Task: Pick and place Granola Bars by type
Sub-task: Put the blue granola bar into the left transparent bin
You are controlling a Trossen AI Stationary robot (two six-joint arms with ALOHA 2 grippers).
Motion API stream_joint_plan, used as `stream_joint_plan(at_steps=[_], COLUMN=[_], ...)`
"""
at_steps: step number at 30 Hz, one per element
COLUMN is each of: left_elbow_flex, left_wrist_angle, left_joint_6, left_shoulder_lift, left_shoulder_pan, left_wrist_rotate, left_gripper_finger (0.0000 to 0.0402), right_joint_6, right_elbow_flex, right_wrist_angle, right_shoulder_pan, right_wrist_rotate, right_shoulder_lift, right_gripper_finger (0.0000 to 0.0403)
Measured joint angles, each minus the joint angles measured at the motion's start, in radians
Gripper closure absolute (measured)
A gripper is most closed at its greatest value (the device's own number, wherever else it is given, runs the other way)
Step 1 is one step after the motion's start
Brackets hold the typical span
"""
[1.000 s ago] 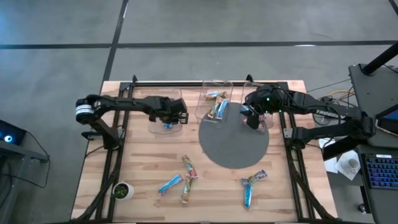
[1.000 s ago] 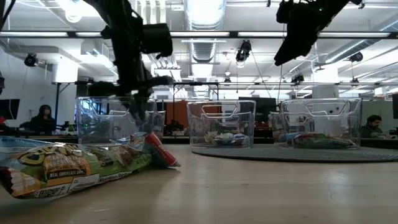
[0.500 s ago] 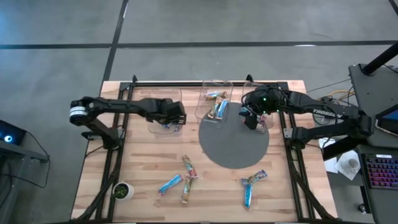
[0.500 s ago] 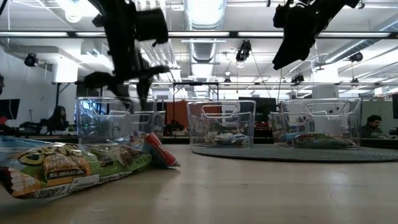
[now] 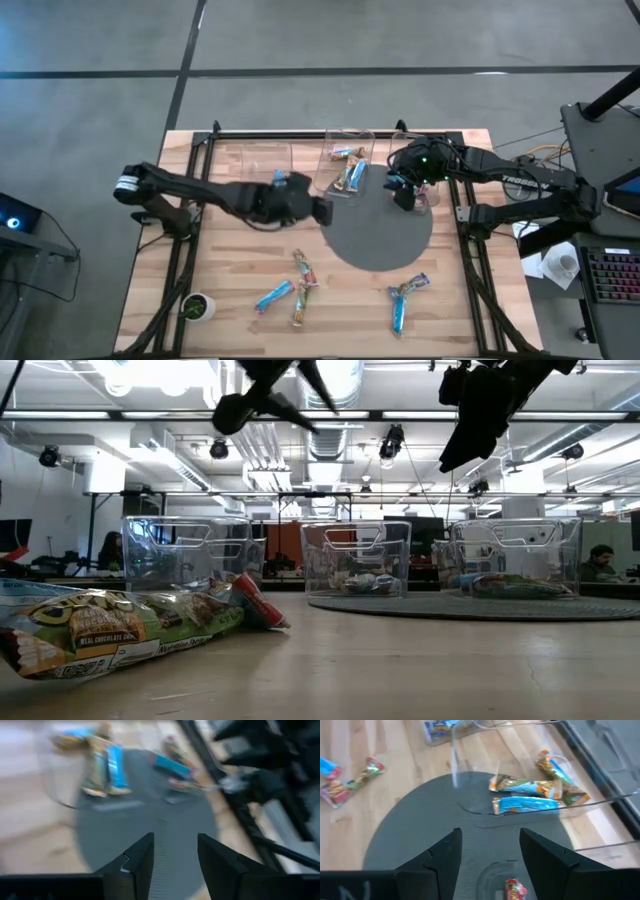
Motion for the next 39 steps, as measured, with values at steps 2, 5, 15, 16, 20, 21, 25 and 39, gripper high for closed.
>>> stream_joint_plan(at_steps=[2, 5, 15, 16, 20, 21, 25, 39], left_elbow_flex=[0.013, 0.042, 0.059, 0.059, 0.051, 0.048, 0.045, 0.044], left_wrist_angle=[0.041, 0.062, 0.016, 0.016, 0.059, 0.051, 0.031, -0.128], left_joint_6=[-0.032, -0.107, -0.347, -0.334, -0.234, -0.214, -0.106, 0.139], left_shoulder_lift=[0.031, 0.081, 0.088, 0.082, 0.067, 0.067, 0.067, 0.060], left_shoulder_pan=[-0.035, -0.078, -0.205, -0.213, -0.207, -0.197, -0.128, -0.041], left_wrist_rotate=[-0.002, -0.014, -0.202, -0.233, -0.266, -0.254, -0.077, 0.138], left_gripper_finger=[0.0268, 0.0268, 0.0268, 0.0268, 0.0268, 0.0268, 0.0268, 0.0268], right_joint_6=[0.000, 0.000, -0.051, -0.054, -0.036, -0.024, 0.028, 0.337], right_elbow_flex=[0.000, 0.000, 0.000, 0.000, 0.000, 0.000, -0.001, -0.147], right_wrist_angle=[-0.001, -0.003, -0.107, -0.110, -0.100, -0.100, -0.148, -0.160], right_shoulder_pan=[0.000, 0.001, 0.069, 0.084, 0.136, 0.143, 0.156, 0.477], right_wrist_rotate=[-0.029, -0.088, -0.220, -0.221, -0.210, -0.192, -0.095, -0.103], right_shoulder_lift=[0.000, -0.001, -0.036, -0.042, -0.062, -0.063, -0.063, -0.052], right_gripper_finger=[0.0213, 0.0213, 0.0213, 0.0213, 0.0213, 0.0213, 0.0213, 0.0213])
